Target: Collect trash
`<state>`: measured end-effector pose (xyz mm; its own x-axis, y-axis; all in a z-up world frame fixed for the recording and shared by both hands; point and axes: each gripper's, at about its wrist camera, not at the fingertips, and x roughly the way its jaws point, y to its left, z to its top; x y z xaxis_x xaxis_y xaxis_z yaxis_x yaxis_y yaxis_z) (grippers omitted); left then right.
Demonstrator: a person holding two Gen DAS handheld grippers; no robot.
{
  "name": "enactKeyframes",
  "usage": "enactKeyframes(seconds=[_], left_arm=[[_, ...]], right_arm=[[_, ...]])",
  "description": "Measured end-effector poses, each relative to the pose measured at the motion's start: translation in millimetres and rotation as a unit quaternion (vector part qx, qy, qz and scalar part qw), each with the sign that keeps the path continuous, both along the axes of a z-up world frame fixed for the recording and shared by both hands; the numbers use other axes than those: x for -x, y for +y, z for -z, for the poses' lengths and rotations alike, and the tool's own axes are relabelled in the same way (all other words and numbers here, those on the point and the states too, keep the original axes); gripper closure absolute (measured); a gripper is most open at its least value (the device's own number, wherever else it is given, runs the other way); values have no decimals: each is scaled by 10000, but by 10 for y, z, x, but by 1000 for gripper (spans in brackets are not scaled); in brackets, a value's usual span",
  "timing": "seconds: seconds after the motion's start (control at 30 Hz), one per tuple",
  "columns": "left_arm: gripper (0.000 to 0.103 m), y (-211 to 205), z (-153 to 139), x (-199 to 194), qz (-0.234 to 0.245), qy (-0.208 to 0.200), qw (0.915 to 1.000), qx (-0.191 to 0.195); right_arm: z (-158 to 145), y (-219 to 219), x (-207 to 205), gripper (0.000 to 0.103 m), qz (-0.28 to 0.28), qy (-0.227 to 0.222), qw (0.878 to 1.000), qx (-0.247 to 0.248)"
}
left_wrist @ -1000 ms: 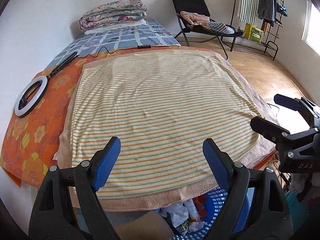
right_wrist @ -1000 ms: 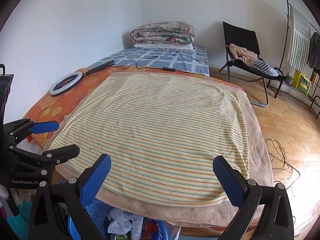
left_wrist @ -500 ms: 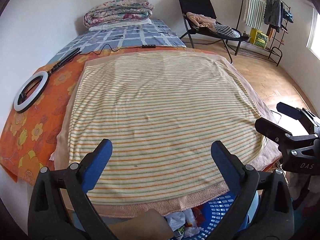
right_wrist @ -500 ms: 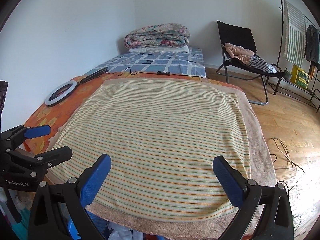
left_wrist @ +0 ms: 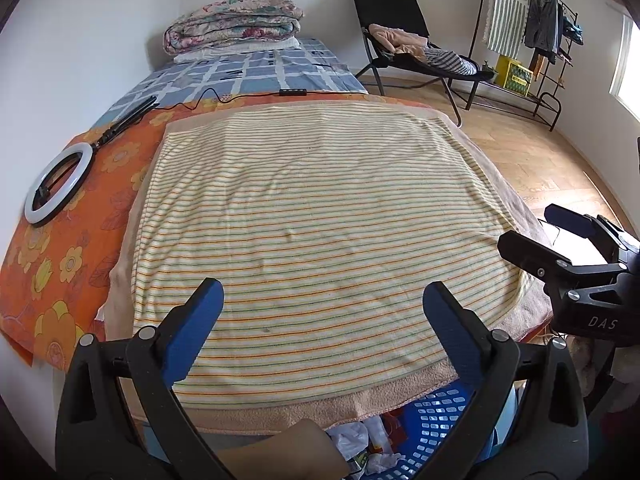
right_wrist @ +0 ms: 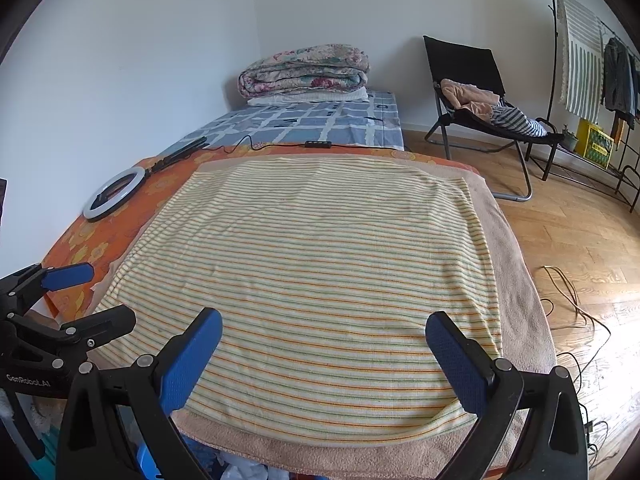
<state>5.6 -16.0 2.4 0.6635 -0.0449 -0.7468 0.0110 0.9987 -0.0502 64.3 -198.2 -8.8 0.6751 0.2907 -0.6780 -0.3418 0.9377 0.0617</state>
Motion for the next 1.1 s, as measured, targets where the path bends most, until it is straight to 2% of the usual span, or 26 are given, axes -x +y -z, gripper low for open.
enactKeyframes(seconds=[1.1], left_arm=[[1,-15,0,4,-13,-2,10000,-15]], right_arm=[[26,-55,-27,0,153,62,9999,-11]])
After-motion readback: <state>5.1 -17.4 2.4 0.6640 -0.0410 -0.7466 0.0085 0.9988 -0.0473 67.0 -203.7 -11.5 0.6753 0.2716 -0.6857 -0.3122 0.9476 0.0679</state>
